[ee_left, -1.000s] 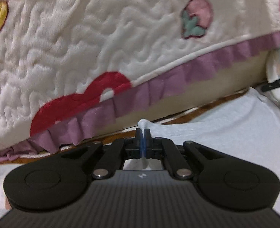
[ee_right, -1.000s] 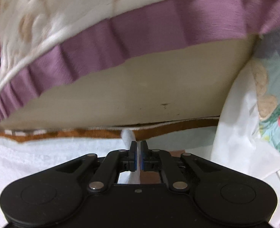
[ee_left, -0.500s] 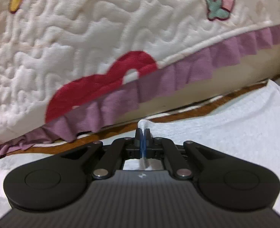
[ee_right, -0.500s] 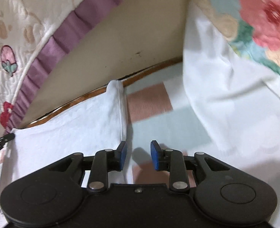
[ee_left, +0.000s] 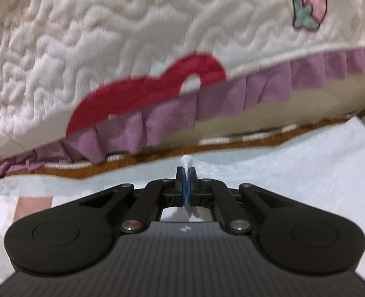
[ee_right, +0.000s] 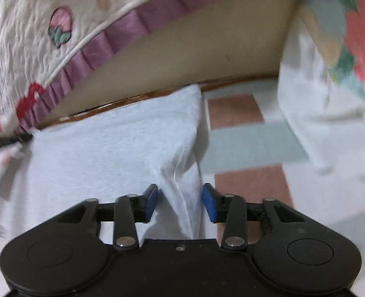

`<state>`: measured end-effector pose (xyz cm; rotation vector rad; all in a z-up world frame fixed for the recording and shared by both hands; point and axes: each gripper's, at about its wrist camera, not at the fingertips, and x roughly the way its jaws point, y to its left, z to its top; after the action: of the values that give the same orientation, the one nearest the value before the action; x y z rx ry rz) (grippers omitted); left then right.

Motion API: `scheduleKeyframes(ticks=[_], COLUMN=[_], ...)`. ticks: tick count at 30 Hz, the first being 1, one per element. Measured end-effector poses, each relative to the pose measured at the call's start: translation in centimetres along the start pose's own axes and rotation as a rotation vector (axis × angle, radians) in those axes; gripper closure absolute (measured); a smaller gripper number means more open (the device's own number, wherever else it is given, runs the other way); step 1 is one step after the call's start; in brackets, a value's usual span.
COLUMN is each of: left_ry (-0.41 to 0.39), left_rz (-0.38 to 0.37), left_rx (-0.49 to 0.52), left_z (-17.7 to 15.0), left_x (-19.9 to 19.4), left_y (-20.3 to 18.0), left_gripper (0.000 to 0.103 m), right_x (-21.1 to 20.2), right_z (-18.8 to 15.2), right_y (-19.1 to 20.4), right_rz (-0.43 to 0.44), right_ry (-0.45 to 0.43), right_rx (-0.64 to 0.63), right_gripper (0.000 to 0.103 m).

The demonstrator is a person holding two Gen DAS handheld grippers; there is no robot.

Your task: Fold clothes

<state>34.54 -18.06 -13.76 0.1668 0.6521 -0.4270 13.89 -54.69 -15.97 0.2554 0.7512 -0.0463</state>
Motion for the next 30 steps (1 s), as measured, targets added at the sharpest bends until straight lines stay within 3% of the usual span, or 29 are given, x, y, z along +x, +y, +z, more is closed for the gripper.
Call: scheduleKeyframes(ticks=[2,4,7,12,15,18,20,22,24,26,30], left_ry=[-0.017,0.001,0.025,0.061,0.082,0.094,0.1,0.127,0.148,0.144,0.145], left_rz=[-0.019,-0.034,-0.044,-0.02,-0.028,-0.058,-0.086,-0.151,-0.182,-0.181,-0.185], left_rx=[-0.004,-0.011,-0.013,0.01,0.019,-0.004,-0.023,-0.104,-0.175,-0.18,-0.141], left_z=[0.4,0.6,0.6,-0.1,-0.2,-0.1,0.1,0.2,0.3,0.3,0.4], left_x=[-0.1,0.3,0.9,1.4,1.6,2.0,2.4,2.8,3.2,3.2,3.5], left_y=[-0.3,-0.9,-1.6,-2.0,-2.0,-1.7,-1.5,-0.9,-0.2,-0.1,-0.2], left_gripper=[0.102,0.102,0.102,0.102,0.102,0.102,0.102,0.102,0.102,0.102,0.102], right_x=[-1.4,-2.3,-0.2,-0.3,-1.4,-0.3,1.8,4.1,6.4,8.3,11.0], right_z=[0.5,0.6,0.1,1.5,3.0,5.5,7.4,8.8,9.6,9.9,9.8], right_y=[0.6,0.4,-0.2,-1.3,-2.2,-3.4,-3.1,-2.1,-0.9,-0.1,0.3], right_rz=[-0.071,-0.146,-0.211,-0.288,-0.261,-0.164,-0.117,-0.106,-0.097,-0.096,-0.111], right_ry=[-0.119,-0.169,-0.049,-0.004,-0.078,-0.11,-0.075,-0.026,0.019,0.054,0.068], right_rx=[-0.01,0.006,-0.043,0.055,0.114,0.184,0.152,0.069,-0.008,-0.043,-0.05], right_gripper=[0.099,0.099,0.099,0.09,0.08,0.079,0.079,0.079,0.07,0.054,0.053])
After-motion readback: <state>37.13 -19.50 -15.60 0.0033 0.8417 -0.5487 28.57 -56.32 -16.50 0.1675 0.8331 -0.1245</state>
